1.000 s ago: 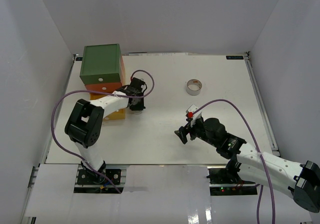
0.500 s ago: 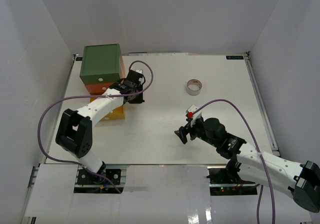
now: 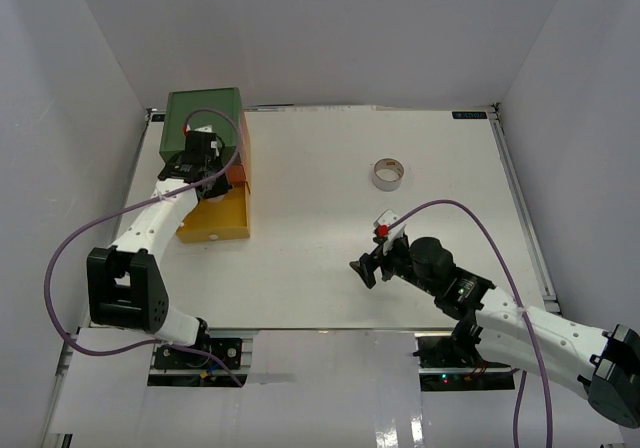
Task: Sort the stationery into containers
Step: Place the stationery in the drawer, then move the stationery to the center of the board.
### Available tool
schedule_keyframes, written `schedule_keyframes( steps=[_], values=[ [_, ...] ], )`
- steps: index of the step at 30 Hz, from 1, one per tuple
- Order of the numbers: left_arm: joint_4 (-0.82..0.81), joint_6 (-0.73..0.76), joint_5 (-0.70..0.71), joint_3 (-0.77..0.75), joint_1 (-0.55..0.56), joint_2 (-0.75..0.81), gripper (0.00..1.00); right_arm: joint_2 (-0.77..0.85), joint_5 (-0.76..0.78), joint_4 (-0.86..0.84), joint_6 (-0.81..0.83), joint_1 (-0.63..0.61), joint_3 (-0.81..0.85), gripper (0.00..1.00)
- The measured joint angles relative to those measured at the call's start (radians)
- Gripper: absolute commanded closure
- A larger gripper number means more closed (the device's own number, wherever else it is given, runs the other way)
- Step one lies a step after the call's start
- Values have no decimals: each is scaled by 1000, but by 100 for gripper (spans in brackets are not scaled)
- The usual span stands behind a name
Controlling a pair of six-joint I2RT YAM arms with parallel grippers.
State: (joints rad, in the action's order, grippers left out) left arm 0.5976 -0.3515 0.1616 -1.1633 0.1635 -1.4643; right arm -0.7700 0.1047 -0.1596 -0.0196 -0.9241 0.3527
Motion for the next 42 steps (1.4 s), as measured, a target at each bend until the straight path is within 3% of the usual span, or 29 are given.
schedule_keyframes(
  steps=[10, 18, 23, 27, 33, 36, 42],
  values=[
    [-35, 4, -39, 84, -117, -4, 85, 11, 1, 1, 0, 0, -8, 10],
    [-132, 25, -46, 142, -183, -1, 62, 6, 21, 0, -2, 0, -8, 10],
    [-157, 30, -48, 151, -219, -2, 59, -14, 58, 0, -7, 0, -5, 10],
    [-166, 30, -56, 158, -223, 1, 56, -29, 98, 1, -8, 0, 5, 10],
    [-155, 16, -136, 214, -228, 74, 43, -47, 259, 16, -12, 12, 60, 10],
    [-139, 6, -195, 259, -228, 144, 36, -86, 327, 42, -31, 84, 124, 10],
    [-144, -5, -295, 317, -216, 284, 19, -245, 337, 102, -103, 369, 295, 10]
  ],
)
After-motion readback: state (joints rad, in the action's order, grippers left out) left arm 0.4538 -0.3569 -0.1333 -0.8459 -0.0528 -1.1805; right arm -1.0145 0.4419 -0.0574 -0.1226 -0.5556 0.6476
